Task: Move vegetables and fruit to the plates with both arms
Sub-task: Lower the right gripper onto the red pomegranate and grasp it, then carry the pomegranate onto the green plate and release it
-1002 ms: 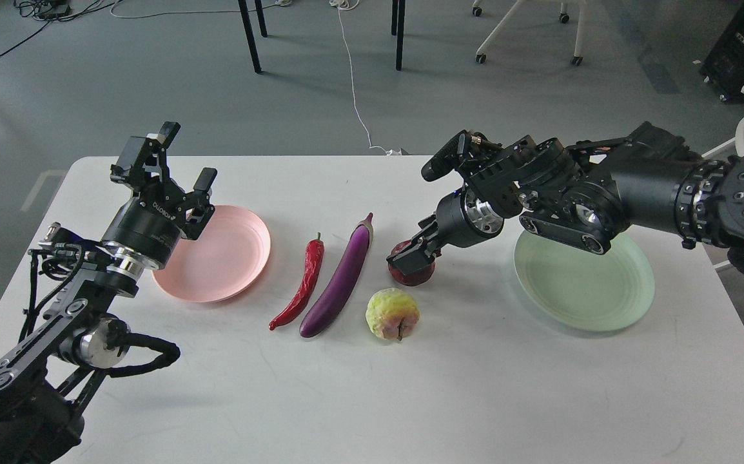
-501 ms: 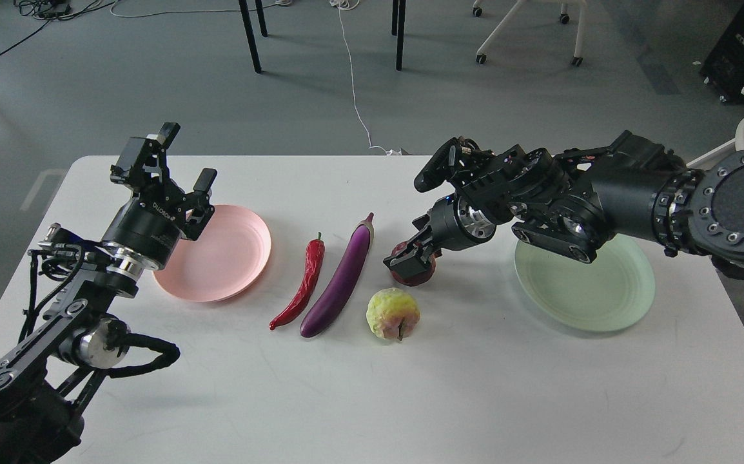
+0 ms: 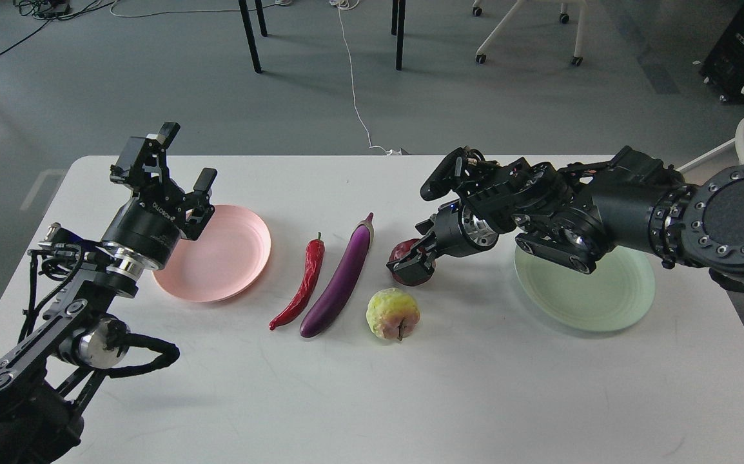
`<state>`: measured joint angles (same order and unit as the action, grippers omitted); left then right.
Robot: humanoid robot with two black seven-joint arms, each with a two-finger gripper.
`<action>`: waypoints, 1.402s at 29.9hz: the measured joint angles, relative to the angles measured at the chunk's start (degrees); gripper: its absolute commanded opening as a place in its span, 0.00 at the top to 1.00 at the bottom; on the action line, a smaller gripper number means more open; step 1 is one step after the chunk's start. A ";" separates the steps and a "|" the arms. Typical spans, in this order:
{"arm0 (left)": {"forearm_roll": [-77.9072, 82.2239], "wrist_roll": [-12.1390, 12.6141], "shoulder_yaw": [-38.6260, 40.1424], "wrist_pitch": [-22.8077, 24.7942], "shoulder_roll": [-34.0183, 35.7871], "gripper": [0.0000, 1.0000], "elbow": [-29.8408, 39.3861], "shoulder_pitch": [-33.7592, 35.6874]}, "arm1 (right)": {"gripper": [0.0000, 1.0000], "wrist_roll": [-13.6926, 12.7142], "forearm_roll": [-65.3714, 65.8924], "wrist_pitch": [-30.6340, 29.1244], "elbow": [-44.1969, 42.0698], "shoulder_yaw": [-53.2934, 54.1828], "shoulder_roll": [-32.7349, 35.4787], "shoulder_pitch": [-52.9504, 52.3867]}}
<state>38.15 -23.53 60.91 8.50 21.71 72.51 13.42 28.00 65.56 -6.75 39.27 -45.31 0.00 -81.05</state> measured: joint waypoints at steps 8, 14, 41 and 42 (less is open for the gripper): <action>0.00 -0.02 0.00 0.03 0.00 0.01 0.00 0.00 | 0.05 0.00 0.00 0.08 -0.41 -0.31 0.00 0.59; -0.01 -0.02 0.00 0.10 0.13 0.01 0.00 0.00 | 0.11 0.00 -0.09 0.15 -0.07 -1.05 0.00 1.18; -0.01 -0.03 0.12 0.27 1.83 0.01 0.31 0.03 | 0.52 -0.01 -0.27 3.81 5.60 -0.23 13.35 -4.89; -0.01 -0.03 0.09 0.28 1.84 0.01 0.39 0.03 | 0.50 0.00 -0.27 4.20 6.53 -0.22 15.74 -4.93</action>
<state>38.14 -23.56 61.00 8.78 23.55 72.90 13.46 28.00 65.30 -2.55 45.80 -45.53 15.74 -85.98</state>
